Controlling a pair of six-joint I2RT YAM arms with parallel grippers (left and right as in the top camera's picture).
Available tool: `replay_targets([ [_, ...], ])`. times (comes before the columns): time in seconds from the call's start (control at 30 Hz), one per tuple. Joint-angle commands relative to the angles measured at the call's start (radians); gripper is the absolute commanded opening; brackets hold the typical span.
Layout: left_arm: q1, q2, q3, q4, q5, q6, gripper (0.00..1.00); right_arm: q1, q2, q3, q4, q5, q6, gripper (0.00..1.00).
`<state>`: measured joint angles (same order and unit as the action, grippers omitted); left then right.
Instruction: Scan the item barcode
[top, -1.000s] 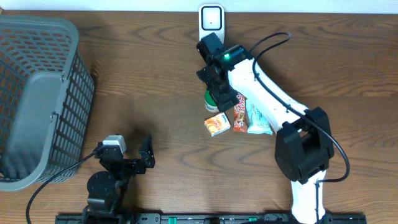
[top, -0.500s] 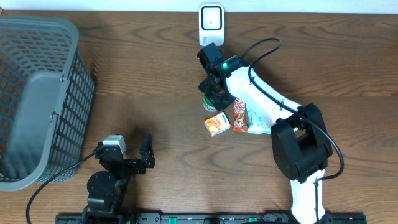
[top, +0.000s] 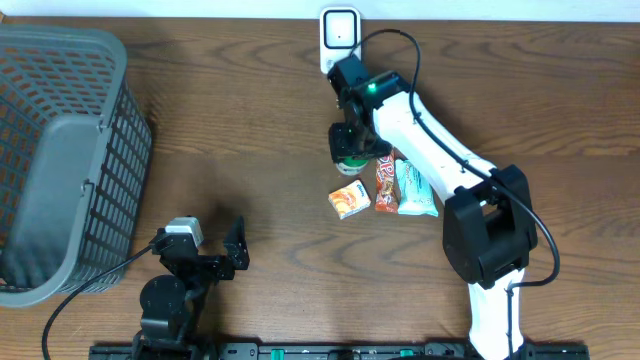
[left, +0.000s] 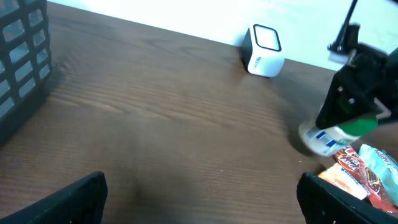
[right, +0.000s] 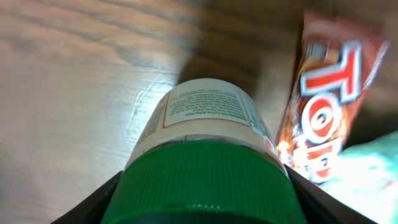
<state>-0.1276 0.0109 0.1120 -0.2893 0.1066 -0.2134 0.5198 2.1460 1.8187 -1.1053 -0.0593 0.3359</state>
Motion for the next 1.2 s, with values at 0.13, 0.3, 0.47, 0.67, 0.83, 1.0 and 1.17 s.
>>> replay_targets([
  [0.13,0.002,-0.007,-0.013,-0.032,0.013,-0.010,0.98,0.023,0.001,0.046,-0.014,0.023,-0.335,0.67],
  [0.3,0.002,-0.007,-0.013,-0.032,0.013,-0.010,0.98,0.040,0.001,0.046,-0.014,0.034,-0.394,0.72],
  [0.47,0.002,-0.007,-0.013,-0.032,0.013,-0.010,0.98,0.049,0.001,0.046,-0.012,0.081,-0.423,0.78],
  [0.67,0.002,-0.007,-0.013,-0.032,0.013,-0.010,0.98,0.063,-0.009,0.071,-0.040,0.087,-0.362,0.99],
  [0.83,0.002,-0.007,-0.013,-0.032,0.013,-0.010,0.98,0.071,-0.012,0.215,-0.203,0.088,-0.249,0.99],
  [1.0,0.002,-0.007,-0.013,-0.032,0.013,-0.010,0.98,0.071,-0.012,0.368,-0.360,0.087,-0.029,0.99],
  [1.17,0.002,-0.007,-0.013,-0.032,0.013,-0.010,0.98,0.066,-0.012,0.447,-0.440,0.076,0.277,0.99],
])
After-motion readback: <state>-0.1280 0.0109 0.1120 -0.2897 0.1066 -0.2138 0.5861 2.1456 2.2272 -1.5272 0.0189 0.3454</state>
